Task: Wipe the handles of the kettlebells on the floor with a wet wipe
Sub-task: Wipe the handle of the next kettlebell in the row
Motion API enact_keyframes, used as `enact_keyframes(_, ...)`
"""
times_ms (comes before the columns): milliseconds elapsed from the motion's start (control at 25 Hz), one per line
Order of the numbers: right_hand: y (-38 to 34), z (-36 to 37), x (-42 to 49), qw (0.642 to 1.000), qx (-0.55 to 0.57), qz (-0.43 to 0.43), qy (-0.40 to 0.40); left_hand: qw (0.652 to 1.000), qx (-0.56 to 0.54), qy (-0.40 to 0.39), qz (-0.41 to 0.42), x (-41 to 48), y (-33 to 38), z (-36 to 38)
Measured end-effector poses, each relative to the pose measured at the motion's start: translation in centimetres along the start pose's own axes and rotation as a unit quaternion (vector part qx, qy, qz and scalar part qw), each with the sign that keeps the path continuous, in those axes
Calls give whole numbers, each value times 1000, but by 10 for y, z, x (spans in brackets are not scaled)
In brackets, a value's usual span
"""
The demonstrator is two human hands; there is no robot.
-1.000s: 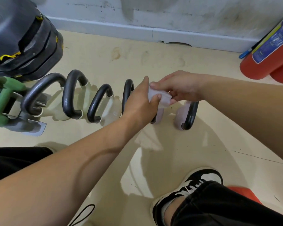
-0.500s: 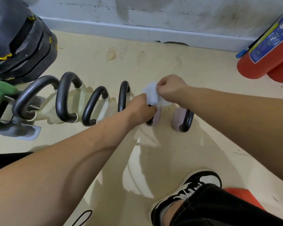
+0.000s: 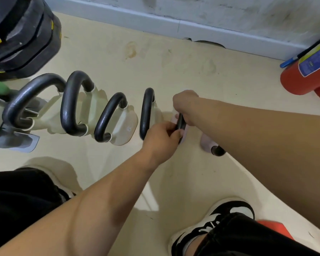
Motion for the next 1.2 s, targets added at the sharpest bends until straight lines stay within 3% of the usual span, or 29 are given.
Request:
enact_keyframes(160, -15, -15, 4, 999, -29, 45, -3, 999, 24, 19, 17, -3, 0, 9)
enact_keyframes(240, -15, -11, -3, 987, -154, 39, -17, 999, 27, 19, 14, -2, 0, 8)
enact_keyframes(320, -8, -3, -4, 938, -342, -51, 33, 999, 25, 18, 18, -2, 0, 7)
enact_keyframes(360, 2, 0, -8, 948, -297, -90, 68, 999, 25, 17, 22, -2, 0, 6)
enact_keyframes(440, 24, 8, -16, 968, -231, -83, 56, 999, 19, 14, 22, 0, -1, 9)
enact_keyframes(560, 48, 15, -21, 972, -220, -82, 28, 999, -16, 21, 23, -1, -2, 15)
enact_keyframes(680, 21, 9, -9, 967, -239, -79, 30, 999, -15, 38, 24, -3, -2, 15)
enact_keyframes(880, -27, -8, -15, 934, -348, -74, -29, 999, -46, 28, 3, -3, -3, 16)
enact_keyframes(960, -21, -6, -8, 886, -454, -94, -29, 998, -63, 25, -10, -2, -5, 14)
enact_keyframes(1080, -5, -8, -2, 939, -316, -133, 1, 995, -94, 24, -34, -4, -6, 14)
enact_keyframes(1200, 37, -6, -19, 941, -289, -172, -28, 995, -99, 23, -19, -10, -5, 14)
Point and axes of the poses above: each hand's wrist, its own x-axis towards the middle knuckle, its own z-axis out of the palm, y = z × x, the point moved 1 cm from there along x, towards the middle knuckle, and after that the axes turned 6 degrees about -y, right-handed, at the moved point
